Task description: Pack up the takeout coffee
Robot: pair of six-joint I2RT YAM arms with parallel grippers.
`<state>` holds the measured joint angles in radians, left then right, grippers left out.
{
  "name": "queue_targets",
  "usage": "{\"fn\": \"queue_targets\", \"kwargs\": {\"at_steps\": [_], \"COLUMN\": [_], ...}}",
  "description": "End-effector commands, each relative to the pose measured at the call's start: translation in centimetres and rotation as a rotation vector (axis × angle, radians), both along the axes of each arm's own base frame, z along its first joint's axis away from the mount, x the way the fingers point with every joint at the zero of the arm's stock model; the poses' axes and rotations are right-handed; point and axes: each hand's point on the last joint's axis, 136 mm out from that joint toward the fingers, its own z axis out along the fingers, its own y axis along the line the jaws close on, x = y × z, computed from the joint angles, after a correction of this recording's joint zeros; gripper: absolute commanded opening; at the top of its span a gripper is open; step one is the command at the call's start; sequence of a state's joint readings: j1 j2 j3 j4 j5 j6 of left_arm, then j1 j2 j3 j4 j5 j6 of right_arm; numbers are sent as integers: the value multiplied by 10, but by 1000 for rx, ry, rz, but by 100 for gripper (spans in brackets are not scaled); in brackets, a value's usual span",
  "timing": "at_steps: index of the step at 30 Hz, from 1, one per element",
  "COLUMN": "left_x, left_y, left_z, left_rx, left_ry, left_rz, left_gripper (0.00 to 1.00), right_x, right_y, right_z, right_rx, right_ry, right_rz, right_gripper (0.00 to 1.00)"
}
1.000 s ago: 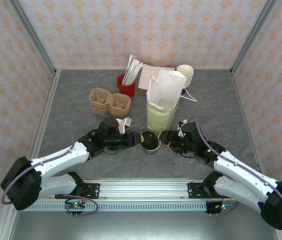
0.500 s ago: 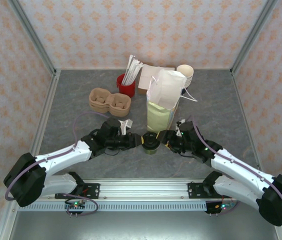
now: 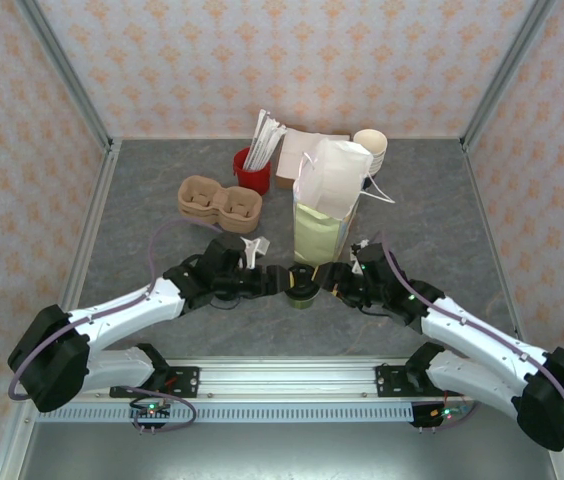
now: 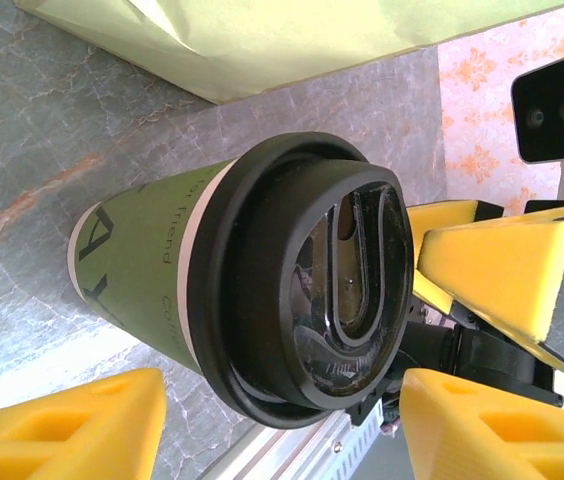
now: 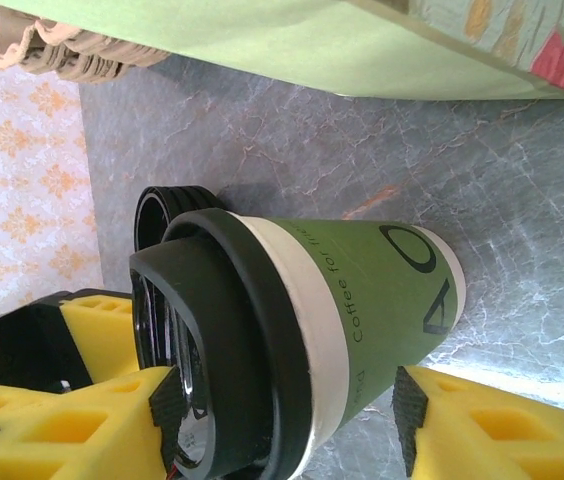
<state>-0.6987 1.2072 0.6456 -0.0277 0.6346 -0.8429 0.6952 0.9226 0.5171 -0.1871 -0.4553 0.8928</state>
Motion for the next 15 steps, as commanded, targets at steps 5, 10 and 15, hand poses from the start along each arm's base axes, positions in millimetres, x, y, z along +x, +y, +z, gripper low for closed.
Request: {"fn": "queue_targets", "kwargs": {"at_steps": [5,10,15], "left_x": [7,11,13], "left_y": [-7,-8,-7], "left_z": [19,18,8], "left_rx": [11,26,55], "left_ry": [-46,-52,-40], "left_rz": [-22,-15,-13], "left_gripper": [65,65,65], "right_x": [0,1,1], "right_y": [12,13,13], "right_z": [17,13,8], "right_rx": [11,0,-13], "right_ry": [-32,-22,-11], "right_rz": [61,61,61], "right_gripper": [63,66,66]}}
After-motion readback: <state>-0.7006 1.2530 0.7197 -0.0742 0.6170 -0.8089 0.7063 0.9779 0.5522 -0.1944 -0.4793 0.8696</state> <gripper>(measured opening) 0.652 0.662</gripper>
